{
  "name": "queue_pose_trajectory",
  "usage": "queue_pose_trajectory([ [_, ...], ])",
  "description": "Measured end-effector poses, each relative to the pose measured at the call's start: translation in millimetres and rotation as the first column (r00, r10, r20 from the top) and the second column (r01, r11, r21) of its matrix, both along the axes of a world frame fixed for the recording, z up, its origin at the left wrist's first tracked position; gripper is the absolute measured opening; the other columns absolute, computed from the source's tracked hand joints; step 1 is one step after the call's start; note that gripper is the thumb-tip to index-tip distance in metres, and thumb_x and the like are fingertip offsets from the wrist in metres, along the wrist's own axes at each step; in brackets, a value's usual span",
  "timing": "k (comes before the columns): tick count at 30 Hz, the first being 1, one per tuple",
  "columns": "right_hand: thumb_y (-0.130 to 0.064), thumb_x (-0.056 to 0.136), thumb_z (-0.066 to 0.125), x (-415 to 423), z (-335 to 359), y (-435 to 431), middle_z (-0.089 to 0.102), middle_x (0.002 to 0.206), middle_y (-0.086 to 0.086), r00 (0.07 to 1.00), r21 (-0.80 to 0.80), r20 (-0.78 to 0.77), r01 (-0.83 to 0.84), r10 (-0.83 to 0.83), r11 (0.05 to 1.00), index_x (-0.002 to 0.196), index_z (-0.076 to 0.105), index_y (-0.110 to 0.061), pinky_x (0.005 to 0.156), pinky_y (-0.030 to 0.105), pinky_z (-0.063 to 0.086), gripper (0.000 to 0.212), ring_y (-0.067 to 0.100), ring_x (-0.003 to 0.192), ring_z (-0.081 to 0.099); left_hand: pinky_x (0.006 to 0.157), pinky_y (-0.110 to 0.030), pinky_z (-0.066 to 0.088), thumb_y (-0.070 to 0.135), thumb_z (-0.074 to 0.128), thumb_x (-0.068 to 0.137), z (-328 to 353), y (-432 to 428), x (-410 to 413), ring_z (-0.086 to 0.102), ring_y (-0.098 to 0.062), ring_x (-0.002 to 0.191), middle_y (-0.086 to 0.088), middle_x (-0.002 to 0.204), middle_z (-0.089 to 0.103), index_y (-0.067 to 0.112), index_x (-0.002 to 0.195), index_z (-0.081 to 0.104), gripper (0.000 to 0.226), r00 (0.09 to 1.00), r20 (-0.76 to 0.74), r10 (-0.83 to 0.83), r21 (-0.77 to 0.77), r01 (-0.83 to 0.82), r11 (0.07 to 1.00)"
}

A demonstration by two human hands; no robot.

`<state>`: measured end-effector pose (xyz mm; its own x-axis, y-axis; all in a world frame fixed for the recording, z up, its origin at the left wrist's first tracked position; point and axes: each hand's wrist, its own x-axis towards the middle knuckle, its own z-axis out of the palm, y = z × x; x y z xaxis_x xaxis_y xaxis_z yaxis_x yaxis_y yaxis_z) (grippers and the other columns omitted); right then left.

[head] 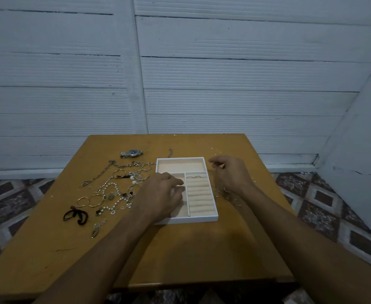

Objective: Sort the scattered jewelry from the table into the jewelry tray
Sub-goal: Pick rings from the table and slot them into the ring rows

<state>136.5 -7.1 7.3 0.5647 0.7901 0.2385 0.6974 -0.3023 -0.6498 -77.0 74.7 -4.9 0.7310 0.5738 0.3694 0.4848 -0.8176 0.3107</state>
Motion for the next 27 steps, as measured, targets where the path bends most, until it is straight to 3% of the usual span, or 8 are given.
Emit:
queue_pose_trajectory([
  [2, -0.009, 0.092, 0.055, 10, 9, -15, 0.067, 0.104, -0.003, 0.999, 0.030, -0.027, 0.035, -0.034, 0.999, 0.113, 0.070, -0.019, 0.065, 0.013, 0.041, 0.028, 0.004, 0.074, 0.055, 0.085, -0.033, 0.045, 0.031, 0.057, 0.087, 1, -5, 9, 0.057, -0.020, 0.105, 0.000, 0.111, 0.069, 0.023, 0.112, 0.071, 0.030, 1.000, 0.025, -0.007, 0.006, 0.007, 1.000],
  [6, -0.012, 0.091, 0.059, 26, 13, -54, 0.065, 0.100, -0.005, 0.997, -0.025, -0.052, 0.064, -0.065, 0.998, 0.107, 0.071, -0.019, 0.077, 0.023, 0.043, 0.021, 0.009, 0.088, 0.058, 0.093, -0.033, 0.042, 0.032, 0.058, 0.090, 3, -22, 41, 0.050, -0.018, 0.112, 0.001, 0.116, 0.067, 0.022, 0.114, 0.070, 0.029, 0.995, 0.025, -0.092, -0.033, 0.093, 0.995],
  [9, -0.014, 0.092, 0.058, 35, 6, -84, 0.068, 0.100, -0.005, 0.995, -0.088, -0.065, 0.070, -0.076, 0.994, 0.104, 0.071, -0.021, 0.071, 0.020, 0.050, 0.019, 0.011, 0.086, 0.063, 0.095, -0.034, 0.042, 0.031, 0.058, 0.089, 3, -34, 68, 0.049, -0.019, 0.113, 0.000, 0.114, 0.067, 0.021, 0.111, 0.072, 0.028, 0.985, 0.006, -0.172, -0.032, 0.172, 0.985],
  [13, -0.011, 0.092, 0.056, 38, -5, -116, 0.066, 0.104, -0.005, 0.992, -0.172, -0.101, 0.057, -0.076, 0.983, 0.104, 0.070, -0.019, 0.066, 0.014, 0.050, 0.020, 0.004, 0.084, 0.062, 0.094, -0.033, 0.039, 0.037, 0.058, 0.088, 3, -42, 99, 0.043, -0.019, 0.117, 0.002, 0.120, 0.062, 0.026, 0.113, 0.071, 0.029, 0.966, -0.145, -0.216, -0.028, 0.214, 0.976],
  [18, -0.015, 0.092, 0.056, 34, -12, -136, 0.065, 0.101, -0.010, 0.990, -0.224, -0.121, 0.043, -0.071, 0.974, 0.103, 0.069, -0.025, 0.065, 0.013, 0.046, 0.019, 0.001, 0.085, 0.060, 0.106, -0.043, 0.029, 0.041, 0.058, 0.088, 3, -45, 118, 0.023, -0.025, 0.139, 0.000, 0.143, 0.045, 0.032, 0.118, 0.067, 0.032, 0.901, -0.366, -0.233, -0.026, 0.240, 0.970],
  [27, -0.019, 0.089, 0.061, 25, -17, -139, 0.066, 0.091, -0.011, 0.989, -0.265, -0.136, 0.015, -0.052, 0.964, 0.100, 0.070, -0.028, 0.063, 0.018, 0.047, 0.017, 0.007, 0.081, 0.062, 0.112, -0.048, 0.017, 0.040, 0.063, 0.088, 4, -44, 126, 0.007, -0.027, 0.146, -0.002, 0.153, 0.031, 0.030, 0.114, 0.067, 0.028, 0.870, -0.428, -0.244, -0.097, 0.224, 0.970],
])
